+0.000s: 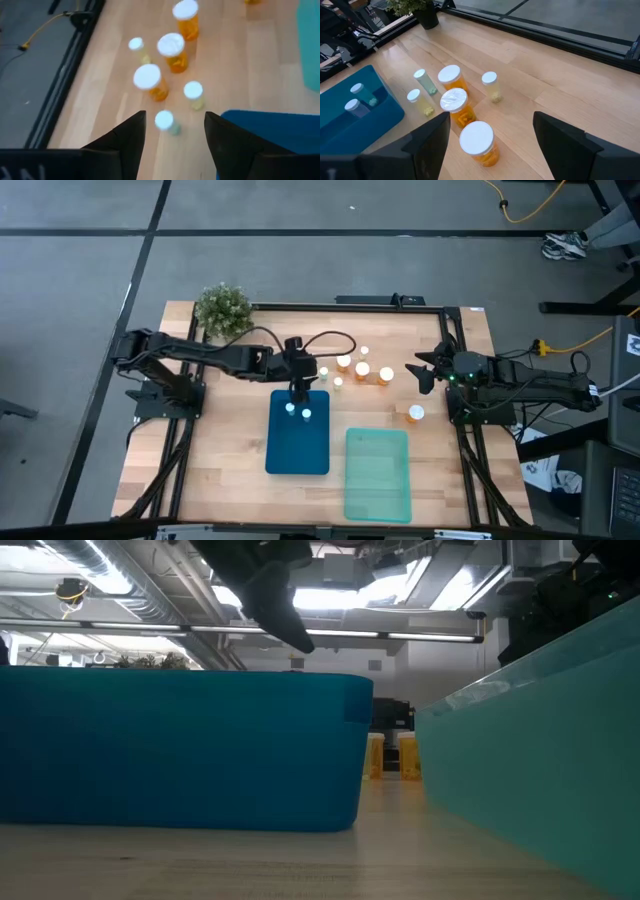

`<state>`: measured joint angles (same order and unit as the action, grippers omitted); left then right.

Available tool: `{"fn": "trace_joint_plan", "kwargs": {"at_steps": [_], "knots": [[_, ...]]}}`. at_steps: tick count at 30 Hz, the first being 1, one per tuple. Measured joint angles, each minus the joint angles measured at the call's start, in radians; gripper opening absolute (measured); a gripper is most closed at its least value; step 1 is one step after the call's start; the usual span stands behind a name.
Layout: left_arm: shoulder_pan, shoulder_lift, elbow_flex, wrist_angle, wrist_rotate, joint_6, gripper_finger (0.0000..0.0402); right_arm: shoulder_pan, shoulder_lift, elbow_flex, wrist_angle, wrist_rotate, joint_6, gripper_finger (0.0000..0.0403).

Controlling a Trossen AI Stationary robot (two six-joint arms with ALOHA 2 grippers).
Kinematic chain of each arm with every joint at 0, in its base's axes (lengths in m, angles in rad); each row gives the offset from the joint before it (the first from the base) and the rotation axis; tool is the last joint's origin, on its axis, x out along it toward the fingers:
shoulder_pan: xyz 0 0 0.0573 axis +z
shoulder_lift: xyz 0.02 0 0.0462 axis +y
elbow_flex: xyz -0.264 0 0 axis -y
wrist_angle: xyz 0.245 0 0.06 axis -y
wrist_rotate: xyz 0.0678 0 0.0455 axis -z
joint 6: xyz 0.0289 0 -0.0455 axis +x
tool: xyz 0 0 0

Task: Pick and place medicine bottles into bin by pill shape (circle, oval)
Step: Put the blue pill bottle into the blue bin

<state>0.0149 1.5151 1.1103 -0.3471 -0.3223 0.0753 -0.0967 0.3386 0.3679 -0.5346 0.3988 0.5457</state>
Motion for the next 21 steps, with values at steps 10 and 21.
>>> {"fn": "trace_joint_plan", "kwargs": {"at_steps": [10, 21], "knots": [[0.132, 0.066, 0.0, 0.095, 0.081, 0.085, 0.0193, 0.0, -0.001, 0.0, -0.001, 0.0, -0.001, 0.0287], [0.23, 0.205, -0.001, -0.044, 0.266, 0.04, 0.0193, 0.002, 0.0, 0.0, -0.001, 0.0, -0.001, 0.0287]]}}
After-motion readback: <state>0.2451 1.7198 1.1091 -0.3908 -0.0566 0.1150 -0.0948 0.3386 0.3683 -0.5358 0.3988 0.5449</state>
